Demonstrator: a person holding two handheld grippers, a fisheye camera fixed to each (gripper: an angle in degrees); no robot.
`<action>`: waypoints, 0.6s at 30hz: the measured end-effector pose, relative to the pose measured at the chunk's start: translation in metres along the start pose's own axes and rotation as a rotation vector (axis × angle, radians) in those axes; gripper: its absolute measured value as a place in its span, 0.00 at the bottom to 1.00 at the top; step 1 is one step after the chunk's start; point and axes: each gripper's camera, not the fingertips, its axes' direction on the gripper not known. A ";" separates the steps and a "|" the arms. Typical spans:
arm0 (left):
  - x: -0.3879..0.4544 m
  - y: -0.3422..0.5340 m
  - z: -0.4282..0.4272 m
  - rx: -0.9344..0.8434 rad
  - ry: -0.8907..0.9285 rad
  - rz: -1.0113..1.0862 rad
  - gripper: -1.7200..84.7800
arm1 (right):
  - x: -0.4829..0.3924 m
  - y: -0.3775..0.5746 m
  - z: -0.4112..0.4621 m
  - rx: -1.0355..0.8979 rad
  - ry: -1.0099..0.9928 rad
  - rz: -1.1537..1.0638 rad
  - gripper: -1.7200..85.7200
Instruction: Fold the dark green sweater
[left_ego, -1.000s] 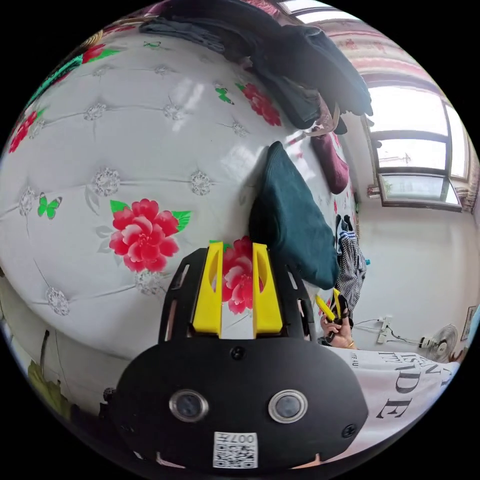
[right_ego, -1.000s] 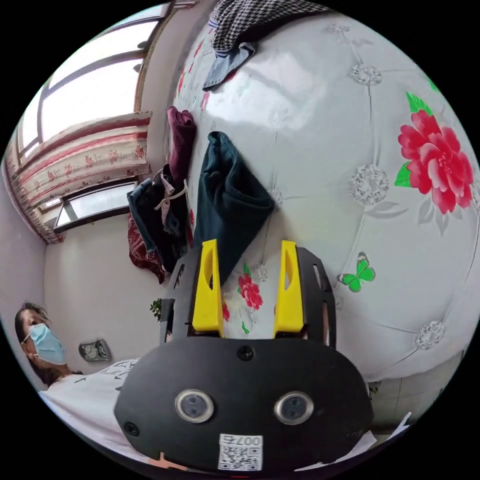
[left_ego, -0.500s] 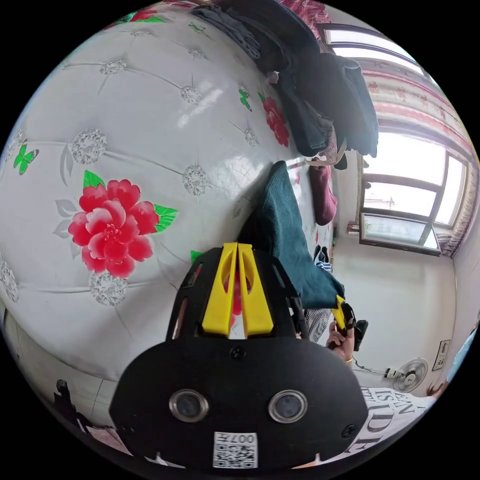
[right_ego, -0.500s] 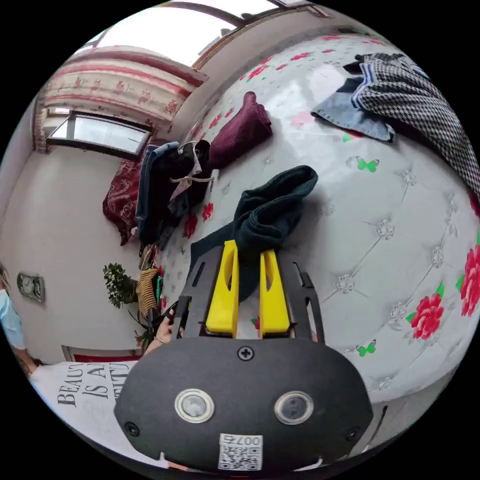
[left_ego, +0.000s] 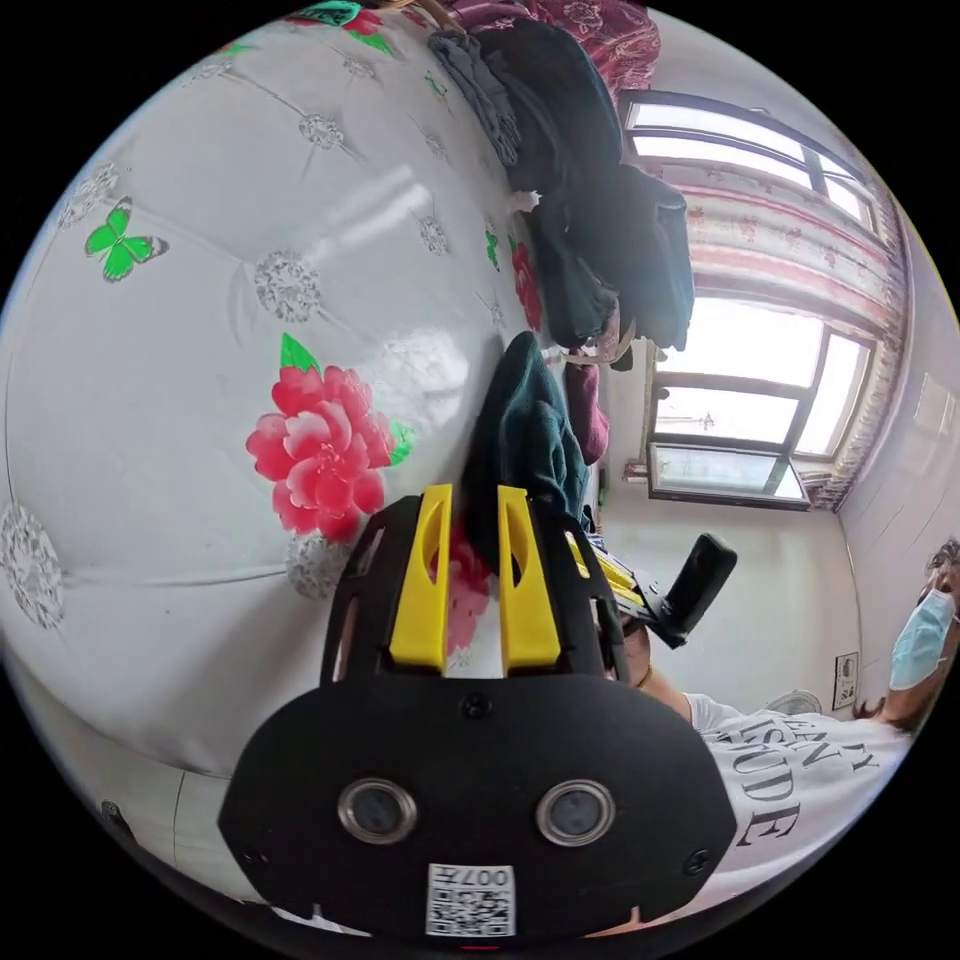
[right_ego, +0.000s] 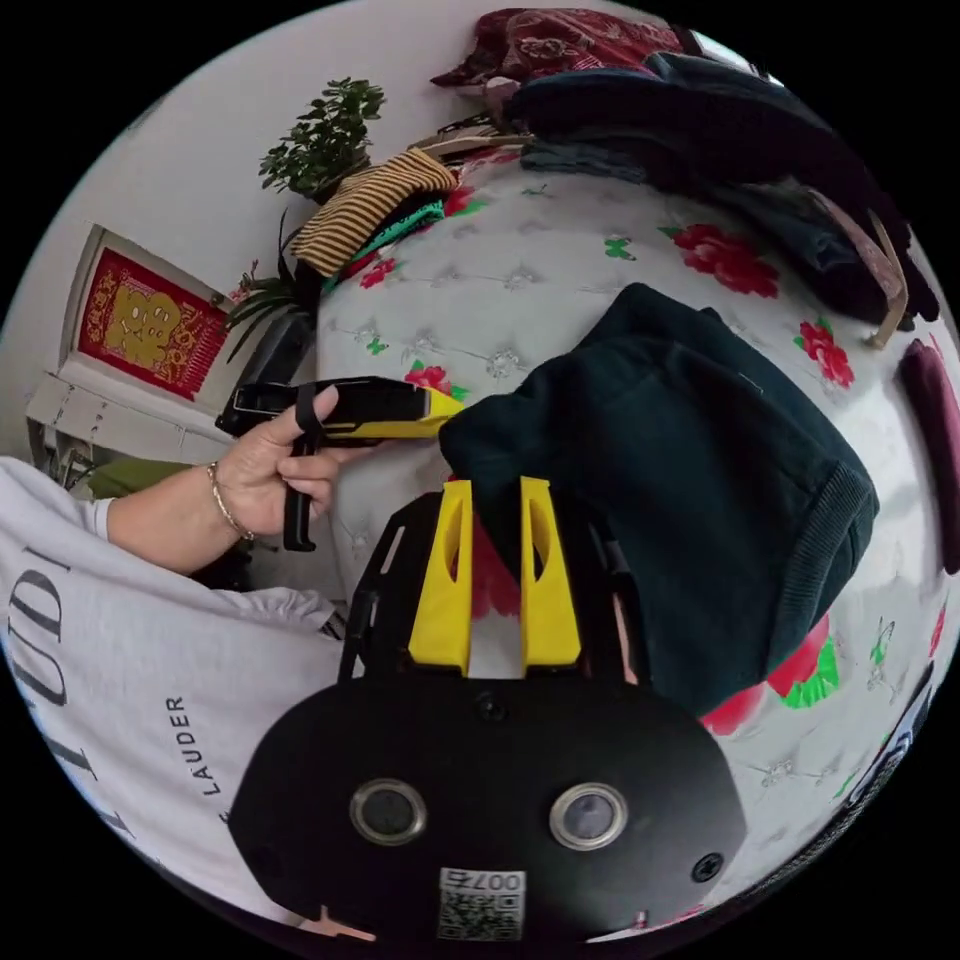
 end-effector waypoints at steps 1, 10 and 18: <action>-0.002 0.000 -0.007 0.002 0.019 0.024 0.11 | 0.005 0.001 -0.007 0.014 -0.019 0.000 0.09; -0.009 -0.018 0.004 -0.158 0.184 0.154 0.22 | 0.197 0.156 -0.091 0.445 -0.356 0.666 0.14; 0.015 -0.055 0.075 -0.430 0.122 0.211 0.16 | 0.273 0.173 0.020 0.321 -0.715 0.828 0.13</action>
